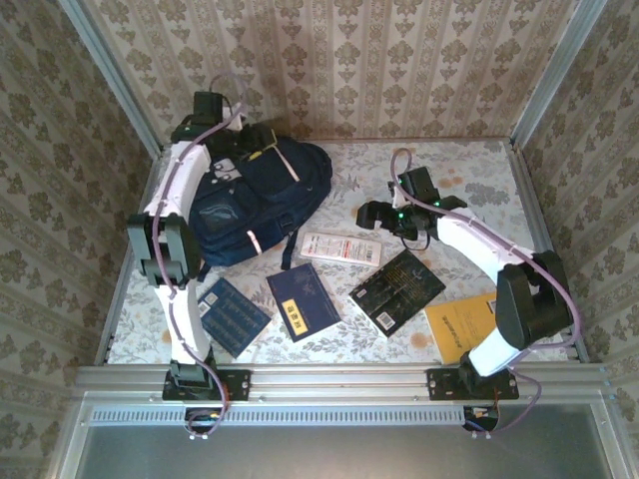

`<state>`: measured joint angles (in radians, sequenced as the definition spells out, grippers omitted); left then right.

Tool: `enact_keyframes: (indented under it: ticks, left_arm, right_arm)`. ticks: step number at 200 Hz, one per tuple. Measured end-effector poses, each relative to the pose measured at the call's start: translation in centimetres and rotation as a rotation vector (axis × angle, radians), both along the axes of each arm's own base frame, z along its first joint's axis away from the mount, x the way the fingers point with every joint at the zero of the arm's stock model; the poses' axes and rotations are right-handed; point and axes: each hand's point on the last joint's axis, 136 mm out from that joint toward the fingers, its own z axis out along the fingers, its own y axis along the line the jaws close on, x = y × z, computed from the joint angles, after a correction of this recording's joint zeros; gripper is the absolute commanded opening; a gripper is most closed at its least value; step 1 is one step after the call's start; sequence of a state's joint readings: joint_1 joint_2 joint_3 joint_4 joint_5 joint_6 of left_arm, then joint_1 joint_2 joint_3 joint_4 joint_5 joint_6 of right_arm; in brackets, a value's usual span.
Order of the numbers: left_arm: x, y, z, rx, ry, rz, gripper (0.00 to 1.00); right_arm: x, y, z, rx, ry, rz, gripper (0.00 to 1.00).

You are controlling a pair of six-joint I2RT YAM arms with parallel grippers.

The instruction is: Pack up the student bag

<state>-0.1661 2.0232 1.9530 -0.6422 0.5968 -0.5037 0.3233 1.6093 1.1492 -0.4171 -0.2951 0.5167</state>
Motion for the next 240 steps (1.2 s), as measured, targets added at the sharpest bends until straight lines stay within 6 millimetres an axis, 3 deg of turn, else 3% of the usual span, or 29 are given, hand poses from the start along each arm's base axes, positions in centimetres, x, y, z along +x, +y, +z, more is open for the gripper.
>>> enact_keyframes:
  ticks: [48, 73, 90, 113, 189, 240]
  left_arm:
    - [-7.4, -5.2, -3.3, -0.002, 0.071, -0.109, 0.53]
    - [-10.7, -8.7, -7.0, -0.025, 0.145, -0.183, 0.51]
    - [-12.6, -9.6, -9.7, -0.036, 0.212, -0.199, 0.51]
    - [-13.8, -9.4, -12.4, -0.037, 0.277, -0.181, 0.52]
    - [-15.9, -6.6, -18.4, 0.075, 0.375, -0.072, 0.57]
    - [-16.1, -6.0, -19.5, 0.121, 0.385, -0.034, 0.56]
  right_arm:
    - [0.5, 0.0, -4.0, -0.015, 0.143, -0.016, 0.97]
    - [0.7, -0.9, -6.1, -0.013, 0.21, -0.06, 0.97]
    - [0.8, -1.3, -6.9, -0.014, 0.237, -0.081, 0.97]
    - [1.1, -1.4, -7.6, -0.018, 0.257, -0.09, 0.97]
    - [0.9, -1.4, -8.6, -0.028, 0.28, -0.089, 0.99]
    - [0.7, -0.8, -8.5, 0.005, 0.291, -0.067, 0.99]
